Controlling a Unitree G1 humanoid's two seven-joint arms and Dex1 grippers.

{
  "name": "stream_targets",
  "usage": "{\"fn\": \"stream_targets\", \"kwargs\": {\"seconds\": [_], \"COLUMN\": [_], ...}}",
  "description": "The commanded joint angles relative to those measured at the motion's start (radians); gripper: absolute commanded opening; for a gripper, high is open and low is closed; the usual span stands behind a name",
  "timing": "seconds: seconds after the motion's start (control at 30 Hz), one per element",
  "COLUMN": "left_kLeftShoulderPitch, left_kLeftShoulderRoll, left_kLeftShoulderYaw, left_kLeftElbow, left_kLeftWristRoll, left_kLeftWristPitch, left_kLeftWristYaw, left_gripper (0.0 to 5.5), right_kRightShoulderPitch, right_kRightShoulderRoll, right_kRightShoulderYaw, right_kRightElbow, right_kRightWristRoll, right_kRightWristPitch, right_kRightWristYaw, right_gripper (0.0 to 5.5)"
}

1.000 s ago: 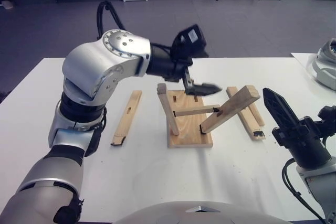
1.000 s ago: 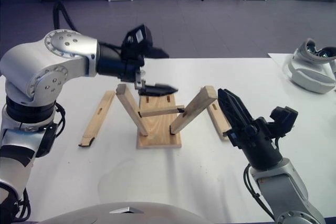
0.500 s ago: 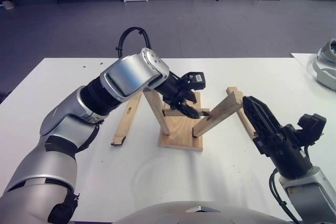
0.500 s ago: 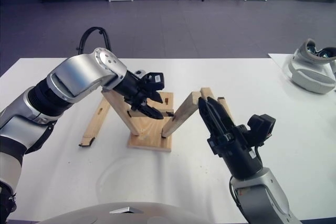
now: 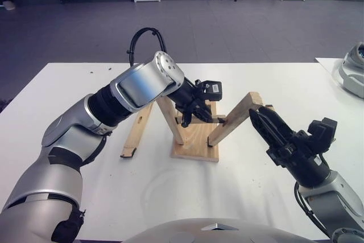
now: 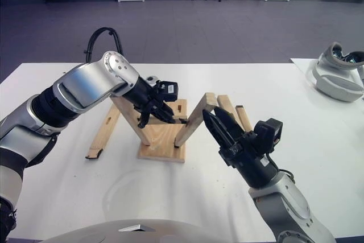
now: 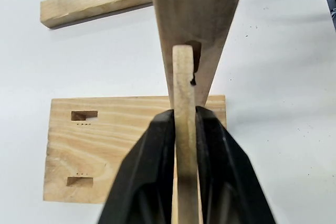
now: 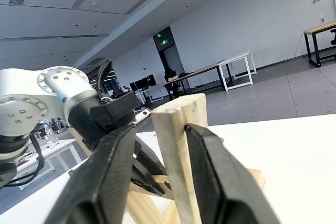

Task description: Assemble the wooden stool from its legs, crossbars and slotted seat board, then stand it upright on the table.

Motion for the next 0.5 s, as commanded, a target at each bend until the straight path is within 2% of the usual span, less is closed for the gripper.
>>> {"fn": "stream_targets", "kwargs": {"seconds": [0.03, 0.5], "left_kLeftShoulderPitch": [0.029, 0.121], "left_kLeftShoulderRoll": [0.006, 0.003], "left_kLeftShoulderYaw": [-0.015, -0.077], "left_kLeftElbow": [-0.020, -0.017], "left_kLeftWristRoll": [0.016, 0.096], "left_kLeftWristPitch": [-0.007, -0.044], "left_kLeftWristYaw": [-0.018, -0.021], "left_gripper": [0.41, 0.41], "right_kRightShoulderPitch": [-0.029, -0.004], "right_kRightShoulderRoll": [-0.006, -0.018], "right_kRightShoulderYaw": [0.010, -0.019], "right_kRightElbow": [0.016, -0.006], "right_kRightWristRoll": [-0.019, 0.025], "right_kRightWristPitch": [0.015, 0.001], "right_kRightWristYaw": [-0.007, 0.019], "right_gripper": [1.74, 1.74]}}
